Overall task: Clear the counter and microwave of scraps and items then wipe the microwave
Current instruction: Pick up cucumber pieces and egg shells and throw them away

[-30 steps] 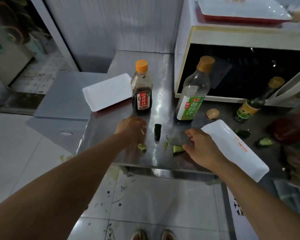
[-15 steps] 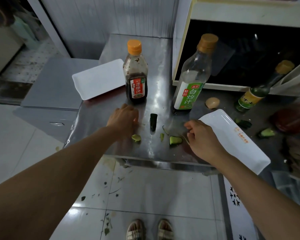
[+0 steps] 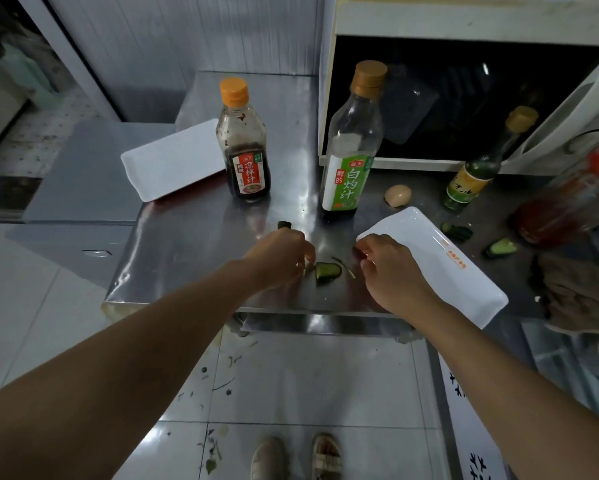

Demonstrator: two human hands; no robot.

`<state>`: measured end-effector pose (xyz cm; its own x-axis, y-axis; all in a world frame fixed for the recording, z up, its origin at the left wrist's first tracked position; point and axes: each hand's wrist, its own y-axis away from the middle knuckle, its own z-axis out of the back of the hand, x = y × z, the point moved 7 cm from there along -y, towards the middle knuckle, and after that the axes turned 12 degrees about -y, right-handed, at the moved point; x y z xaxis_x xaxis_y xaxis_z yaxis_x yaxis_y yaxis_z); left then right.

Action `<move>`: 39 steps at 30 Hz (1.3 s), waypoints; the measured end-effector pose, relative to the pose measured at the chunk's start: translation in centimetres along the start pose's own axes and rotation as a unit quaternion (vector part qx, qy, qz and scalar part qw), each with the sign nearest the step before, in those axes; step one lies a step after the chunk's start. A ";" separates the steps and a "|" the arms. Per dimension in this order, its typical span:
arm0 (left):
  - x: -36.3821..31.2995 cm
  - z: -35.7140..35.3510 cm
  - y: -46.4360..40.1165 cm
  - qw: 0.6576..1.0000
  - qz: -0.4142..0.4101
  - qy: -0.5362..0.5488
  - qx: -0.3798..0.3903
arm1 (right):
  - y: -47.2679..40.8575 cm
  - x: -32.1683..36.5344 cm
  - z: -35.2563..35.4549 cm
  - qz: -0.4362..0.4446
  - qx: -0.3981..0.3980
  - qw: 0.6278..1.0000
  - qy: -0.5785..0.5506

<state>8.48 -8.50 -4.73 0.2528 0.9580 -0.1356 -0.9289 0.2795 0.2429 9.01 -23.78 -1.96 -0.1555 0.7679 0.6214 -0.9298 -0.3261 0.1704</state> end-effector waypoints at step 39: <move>1.2 0.7 0.7 0.990 0.100 0.068 -0.074 | 0.9 -0.6 1.6 0.015 -0.048 0.998 -0.025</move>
<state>8.31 -7.10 -4.01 0.0297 0.9730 -0.2290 -0.9889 0.0621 0.1352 8.74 -25.40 -0.96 -0.1694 0.7288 0.6635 -0.9532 -0.2922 0.0776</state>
